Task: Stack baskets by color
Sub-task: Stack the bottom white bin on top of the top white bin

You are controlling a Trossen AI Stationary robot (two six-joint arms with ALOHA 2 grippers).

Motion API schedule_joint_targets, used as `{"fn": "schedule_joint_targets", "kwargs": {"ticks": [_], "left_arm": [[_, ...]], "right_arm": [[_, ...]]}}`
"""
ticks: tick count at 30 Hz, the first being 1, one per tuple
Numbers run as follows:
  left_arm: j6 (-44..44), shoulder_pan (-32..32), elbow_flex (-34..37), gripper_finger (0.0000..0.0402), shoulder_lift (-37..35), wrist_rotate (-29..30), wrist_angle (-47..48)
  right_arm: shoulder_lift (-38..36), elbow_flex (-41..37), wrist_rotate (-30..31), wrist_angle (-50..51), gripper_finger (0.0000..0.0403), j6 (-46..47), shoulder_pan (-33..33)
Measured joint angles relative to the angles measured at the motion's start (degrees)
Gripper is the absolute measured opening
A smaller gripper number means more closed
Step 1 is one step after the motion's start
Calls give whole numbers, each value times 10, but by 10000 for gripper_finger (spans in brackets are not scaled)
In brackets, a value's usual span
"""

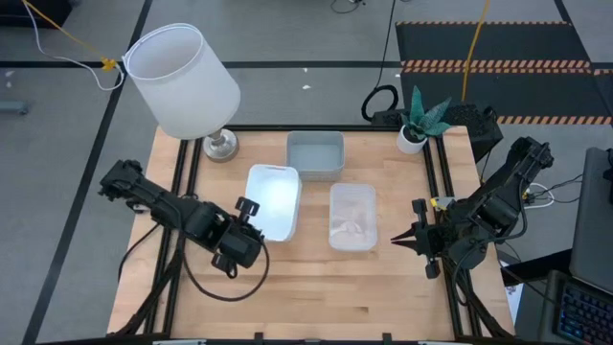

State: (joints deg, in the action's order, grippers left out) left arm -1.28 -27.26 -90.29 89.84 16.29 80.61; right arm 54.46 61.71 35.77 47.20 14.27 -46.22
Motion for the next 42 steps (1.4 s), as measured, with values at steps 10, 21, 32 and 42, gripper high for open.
{"fn": "schedule_joint_targets", "kwargs": {"ticks": [10,21,32,42], "left_arm": [[1,11,90,7,0,-13,-71],[-10,34,140,8,0,-27,-98],[-27,33,147,10,0,-43,-104],[-51,45,147,6,0,-46,-109]], "right_arm": [[0,0,1,0,16,0,0],[0,0,1,0,16,0,0],[0,0,1,0,16,0,0],[0,0,1,0,16,0,0]]}}
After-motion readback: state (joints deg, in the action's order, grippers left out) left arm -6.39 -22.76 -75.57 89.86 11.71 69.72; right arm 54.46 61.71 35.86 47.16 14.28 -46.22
